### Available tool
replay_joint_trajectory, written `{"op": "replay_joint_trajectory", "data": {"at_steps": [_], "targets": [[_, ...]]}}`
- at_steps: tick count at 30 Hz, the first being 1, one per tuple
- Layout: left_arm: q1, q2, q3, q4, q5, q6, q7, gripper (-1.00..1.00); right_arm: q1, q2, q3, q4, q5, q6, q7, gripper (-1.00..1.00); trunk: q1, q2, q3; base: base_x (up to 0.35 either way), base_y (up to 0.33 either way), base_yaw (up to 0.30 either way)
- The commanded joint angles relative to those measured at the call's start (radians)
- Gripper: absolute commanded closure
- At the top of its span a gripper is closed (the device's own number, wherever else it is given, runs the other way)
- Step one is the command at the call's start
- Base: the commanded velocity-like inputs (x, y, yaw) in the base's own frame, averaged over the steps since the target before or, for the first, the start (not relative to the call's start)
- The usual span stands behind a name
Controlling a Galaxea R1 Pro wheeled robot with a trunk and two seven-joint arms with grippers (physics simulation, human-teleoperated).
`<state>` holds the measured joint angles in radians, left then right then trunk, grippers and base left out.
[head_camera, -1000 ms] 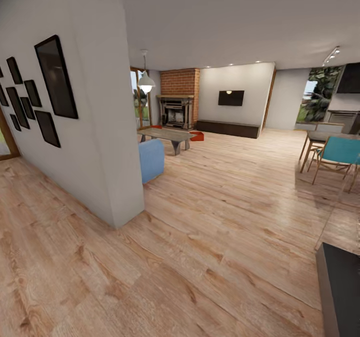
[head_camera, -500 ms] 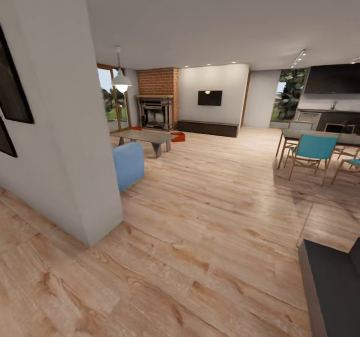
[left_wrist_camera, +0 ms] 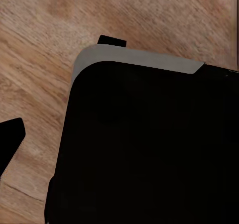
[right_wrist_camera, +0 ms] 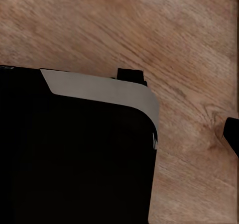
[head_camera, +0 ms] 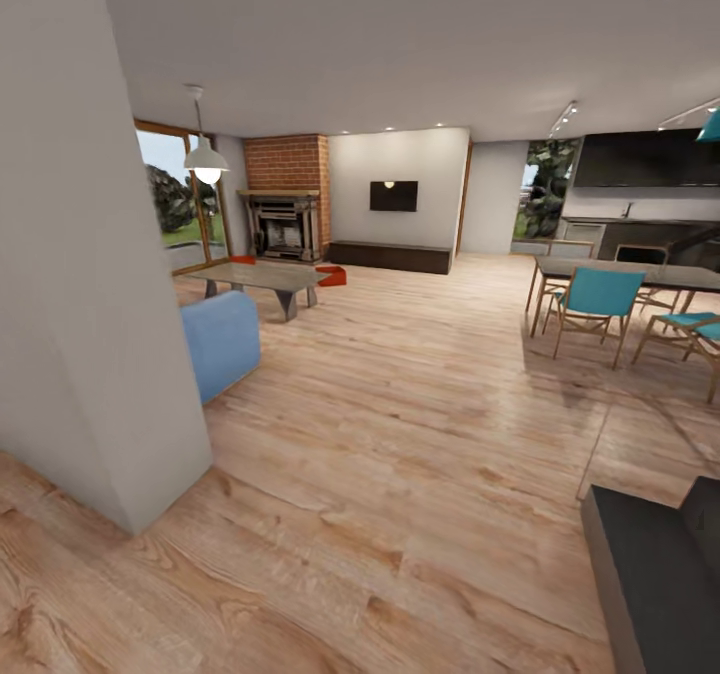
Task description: Move the two storage containers from the living room to the garage. In the garage, place one container on the floor and stack the other container on top of it (either order is fine).
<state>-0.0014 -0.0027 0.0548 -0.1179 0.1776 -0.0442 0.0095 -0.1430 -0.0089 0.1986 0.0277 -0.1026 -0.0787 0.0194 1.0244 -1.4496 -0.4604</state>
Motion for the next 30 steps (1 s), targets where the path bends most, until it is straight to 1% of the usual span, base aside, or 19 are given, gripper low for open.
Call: {"op": "replay_joint_trajectory", "data": {"at_steps": [1, 11, 24, 30], "targets": [[0.0, 0.0, 0.005, 0.0, 0.002, -0.002, 0.001, -1.0, -0.001, 0.0, 0.009, 0.003, -0.01, -0.006, 0.002, -1.0, 0.001, 0.0, -0.001, 0.323, 0.0, -0.009], [0.0, -0.001, 0.005, -0.001, 0.002, -0.002, 0.001, -1.0, -0.001, 0.0, 0.011, 0.003, -0.003, -0.008, 0.001, -1.0, 0.001, 0.0, -0.001, 0.323, 0.0, -0.002], [0.0, -0.001, 0.005, 0.0, 0.002, -0.002, 0.001, -1.0, -0.001, 0.001, 0.012, 0.003, -0.008, -0.009, 0.001, -1.0, 0.001, 0.0, -0.001, 0.323, 0.0, 0.0], [0.0, -0.002, 0.005, 0.0, 0.002, -0.002, 0.001, -1.0, -0.001, 0.001, 0.006, 0.003, -0.014, -0.009, 0.001, -1.0, 0.001, 0.0, -0.001, 0.323, 0.0, -0.137]]}}
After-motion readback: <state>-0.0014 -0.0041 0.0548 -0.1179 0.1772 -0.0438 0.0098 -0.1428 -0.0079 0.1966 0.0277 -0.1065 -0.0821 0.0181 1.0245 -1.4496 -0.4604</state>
